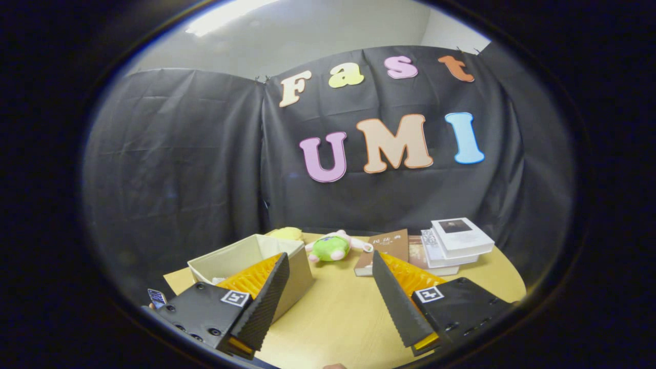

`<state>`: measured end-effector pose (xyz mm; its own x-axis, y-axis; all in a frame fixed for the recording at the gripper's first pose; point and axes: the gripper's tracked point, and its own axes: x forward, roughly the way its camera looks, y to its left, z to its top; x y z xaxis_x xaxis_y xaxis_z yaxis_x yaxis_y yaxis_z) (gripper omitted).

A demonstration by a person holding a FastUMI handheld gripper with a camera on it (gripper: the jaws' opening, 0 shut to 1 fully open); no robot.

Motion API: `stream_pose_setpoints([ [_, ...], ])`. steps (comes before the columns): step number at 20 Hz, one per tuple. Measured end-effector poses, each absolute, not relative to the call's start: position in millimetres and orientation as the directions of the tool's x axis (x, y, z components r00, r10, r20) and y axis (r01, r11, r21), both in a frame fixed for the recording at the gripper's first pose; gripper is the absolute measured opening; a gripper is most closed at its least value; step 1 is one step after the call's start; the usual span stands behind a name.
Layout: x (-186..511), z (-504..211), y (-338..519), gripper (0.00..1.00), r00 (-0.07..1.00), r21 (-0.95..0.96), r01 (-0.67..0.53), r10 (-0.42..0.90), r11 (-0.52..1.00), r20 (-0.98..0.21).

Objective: Open the storage box then place both shoes into the box .Put the left shoe in first, then the right shoe, with the right side of both shoes facing outward in a uniform manner.

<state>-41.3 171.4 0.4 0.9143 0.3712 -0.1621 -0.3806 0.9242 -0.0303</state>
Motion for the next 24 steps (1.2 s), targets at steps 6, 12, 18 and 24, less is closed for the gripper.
stream_pose_setpoints([
  [6, -46.2, 18.4, 174.5, 1.00, 0.903, 0.017, -0.426, 0.426, 0.905, -0.062],
  [12, -39.5, 34.2, 143.4, 1.00, 0.913, 0.017, -0.407, 0.406, 0.913, 0.049],
  [18, -9.3, 27.0, 87.0, 1.00, 0.932, -0.022, -0.329, 0.329, 0.944, 0.150],
  [24, 33.7, 32.6, 12.3, 1.00, 0.922, -0.059, -0.242, 0.249, 0.968, 0.296],
])
